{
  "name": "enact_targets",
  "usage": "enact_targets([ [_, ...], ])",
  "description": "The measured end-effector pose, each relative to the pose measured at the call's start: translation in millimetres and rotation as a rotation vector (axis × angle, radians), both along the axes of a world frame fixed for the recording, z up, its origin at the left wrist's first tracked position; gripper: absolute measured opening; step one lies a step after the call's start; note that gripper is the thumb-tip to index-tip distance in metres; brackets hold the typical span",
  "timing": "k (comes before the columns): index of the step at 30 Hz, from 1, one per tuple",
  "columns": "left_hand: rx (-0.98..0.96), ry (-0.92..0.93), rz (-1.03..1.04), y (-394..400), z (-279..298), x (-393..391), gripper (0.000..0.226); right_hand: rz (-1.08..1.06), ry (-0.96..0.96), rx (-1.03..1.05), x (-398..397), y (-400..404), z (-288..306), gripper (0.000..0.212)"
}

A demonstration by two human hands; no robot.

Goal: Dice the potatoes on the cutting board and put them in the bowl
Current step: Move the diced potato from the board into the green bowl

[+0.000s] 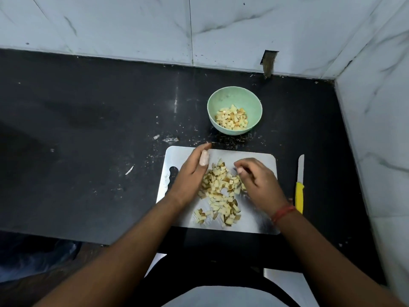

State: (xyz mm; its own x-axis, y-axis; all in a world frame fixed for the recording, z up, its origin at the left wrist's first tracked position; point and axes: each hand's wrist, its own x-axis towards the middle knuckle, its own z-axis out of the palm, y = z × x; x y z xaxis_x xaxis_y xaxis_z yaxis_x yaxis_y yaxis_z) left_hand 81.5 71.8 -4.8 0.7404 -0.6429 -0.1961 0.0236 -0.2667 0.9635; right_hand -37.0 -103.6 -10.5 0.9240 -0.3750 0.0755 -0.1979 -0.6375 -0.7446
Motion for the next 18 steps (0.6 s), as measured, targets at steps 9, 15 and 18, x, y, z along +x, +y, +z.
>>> enact_targets([
  [9, 0.019, -0.216, -0.106, -8.9, 4.2, 2.4, 0.075, -0.009, 0.064, -0.365, 10.5, 7.0, 5.8, 0.041],
  [15, 0.464, -0.754, -0.453, 17.3, -33.2, 3.0, 0.092, 0.183, 0.317, -0.421, -4.6, 1.2, -15.1, 0.079],
  [18, 0.439, -0.783, -0.458, 8.5, -36.7, -3.4, 0.087, 0.316, 0.225, -0.451, 9.1, 11.8, -20.7, 0.08],
])
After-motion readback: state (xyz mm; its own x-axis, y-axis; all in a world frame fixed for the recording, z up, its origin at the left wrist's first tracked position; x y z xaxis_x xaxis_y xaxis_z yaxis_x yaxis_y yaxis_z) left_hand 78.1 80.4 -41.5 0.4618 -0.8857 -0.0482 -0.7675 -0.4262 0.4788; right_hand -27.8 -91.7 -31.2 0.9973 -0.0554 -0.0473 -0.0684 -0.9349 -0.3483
